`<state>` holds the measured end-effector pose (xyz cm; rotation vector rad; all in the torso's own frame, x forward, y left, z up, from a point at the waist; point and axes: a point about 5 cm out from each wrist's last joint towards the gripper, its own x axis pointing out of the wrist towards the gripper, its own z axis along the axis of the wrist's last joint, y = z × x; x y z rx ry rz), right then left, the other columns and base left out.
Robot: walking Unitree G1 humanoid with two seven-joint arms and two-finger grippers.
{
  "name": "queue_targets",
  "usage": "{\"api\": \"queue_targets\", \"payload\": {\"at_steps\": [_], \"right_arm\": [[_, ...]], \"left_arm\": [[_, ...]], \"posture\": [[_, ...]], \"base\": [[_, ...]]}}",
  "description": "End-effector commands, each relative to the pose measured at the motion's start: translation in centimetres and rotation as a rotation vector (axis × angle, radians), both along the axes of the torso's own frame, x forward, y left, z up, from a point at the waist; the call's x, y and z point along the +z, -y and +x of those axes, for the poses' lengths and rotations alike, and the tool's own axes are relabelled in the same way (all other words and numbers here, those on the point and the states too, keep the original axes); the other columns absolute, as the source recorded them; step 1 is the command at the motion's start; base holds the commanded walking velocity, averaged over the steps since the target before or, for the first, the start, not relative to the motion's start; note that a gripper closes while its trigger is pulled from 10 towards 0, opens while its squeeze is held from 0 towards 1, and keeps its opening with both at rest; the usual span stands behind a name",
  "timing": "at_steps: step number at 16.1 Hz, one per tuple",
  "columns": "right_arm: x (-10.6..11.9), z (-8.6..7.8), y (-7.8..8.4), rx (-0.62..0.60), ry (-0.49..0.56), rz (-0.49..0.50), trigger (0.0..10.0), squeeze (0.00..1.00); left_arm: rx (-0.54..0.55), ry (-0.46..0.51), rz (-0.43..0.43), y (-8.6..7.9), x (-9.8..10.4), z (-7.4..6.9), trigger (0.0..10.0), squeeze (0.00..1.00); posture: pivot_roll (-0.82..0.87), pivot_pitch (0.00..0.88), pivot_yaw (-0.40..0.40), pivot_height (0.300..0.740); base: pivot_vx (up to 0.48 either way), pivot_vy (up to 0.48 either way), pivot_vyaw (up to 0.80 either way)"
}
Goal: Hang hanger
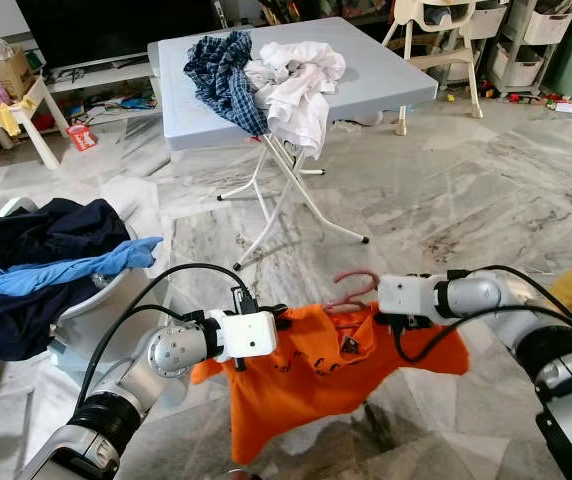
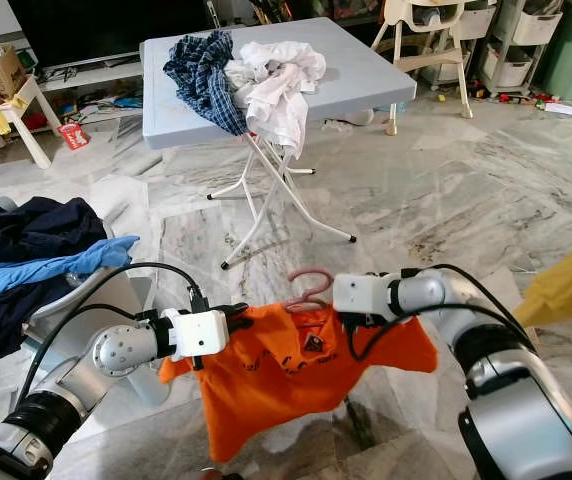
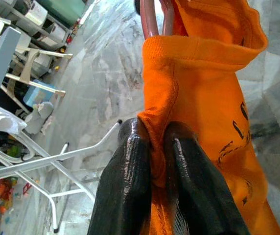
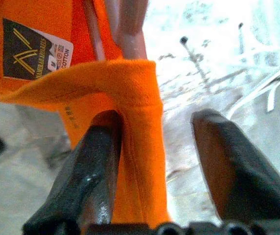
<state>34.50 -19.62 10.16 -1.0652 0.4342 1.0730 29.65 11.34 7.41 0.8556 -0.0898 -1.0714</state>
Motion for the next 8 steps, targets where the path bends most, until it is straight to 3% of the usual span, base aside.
{"api": "queue_targets", "payload": {"at_steps": [1,3,8], "right_arm": [[0.43,0.24,-0.20,0.005,-0.026,0.008,0.0,0.00],[0.13,-0.10,-0.08,0.038,-0.082,-0.032,0.0,0.00],[-0.27,-0.39,0.46,0.024,-0.100,-0.047,0.0,0.00]], "left_arm": [[-0.014,0.024,0.002,0.11,0.40,0.18,0.0,0.00],[-0.013,0.022,0.007,0.13,0.24,0.12,0.0,0.00],[-0.006,0.024,0.009,-0.05,0.30,0.25,0.0,0.00]], "posture": [[-0.06,0.001,0.078,0.740],[-0.06,0.000,0.075,0.740],[-0.06,0.000,0.076,0.740]], "base": [[0.000,0.000,0.00],[0.000,0.000,0.00],[0.000,0.000,0.00]]}}
